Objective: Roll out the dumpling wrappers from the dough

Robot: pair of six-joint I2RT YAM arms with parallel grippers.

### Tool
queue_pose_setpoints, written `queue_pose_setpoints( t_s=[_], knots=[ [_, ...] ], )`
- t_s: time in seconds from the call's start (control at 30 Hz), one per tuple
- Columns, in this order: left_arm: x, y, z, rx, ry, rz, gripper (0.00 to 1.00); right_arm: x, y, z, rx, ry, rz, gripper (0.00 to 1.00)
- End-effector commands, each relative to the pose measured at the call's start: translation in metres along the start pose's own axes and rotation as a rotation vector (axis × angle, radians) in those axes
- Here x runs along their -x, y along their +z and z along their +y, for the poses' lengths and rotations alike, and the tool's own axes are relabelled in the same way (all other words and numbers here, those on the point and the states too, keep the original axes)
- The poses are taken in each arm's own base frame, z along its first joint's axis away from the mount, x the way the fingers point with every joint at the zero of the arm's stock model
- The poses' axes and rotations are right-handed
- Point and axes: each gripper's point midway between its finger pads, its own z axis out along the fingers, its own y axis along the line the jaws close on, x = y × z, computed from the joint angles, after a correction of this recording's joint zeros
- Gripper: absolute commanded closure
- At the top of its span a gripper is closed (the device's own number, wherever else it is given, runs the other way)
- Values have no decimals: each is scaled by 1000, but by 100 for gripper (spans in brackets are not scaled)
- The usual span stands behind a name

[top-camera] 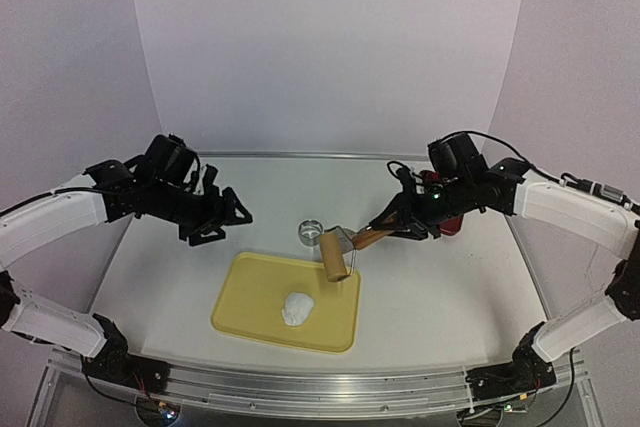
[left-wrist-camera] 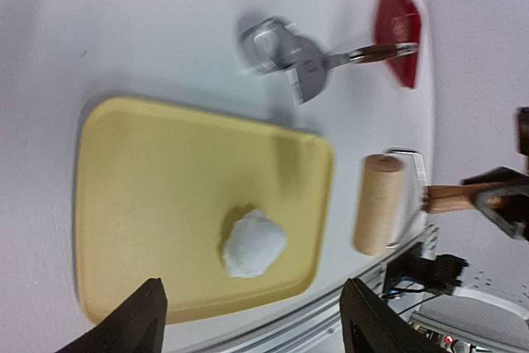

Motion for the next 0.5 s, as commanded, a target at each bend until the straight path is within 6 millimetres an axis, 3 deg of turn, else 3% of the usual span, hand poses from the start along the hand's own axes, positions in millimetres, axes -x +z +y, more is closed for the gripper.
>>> queue_pose_setpoints(
  t_s=[0.0,0.2,0.47],
  knots=[
    [-46,25,88,297,-41,151,32,-24,-8,1,-90,-25,6,100],
    [-59,40,129,383,-21,217,32,-56,18,24,-140,-49,37,100],
    [-50,57,149,385,19,262,46,-55,51,60,-183,-111,20,100]
  ],
)
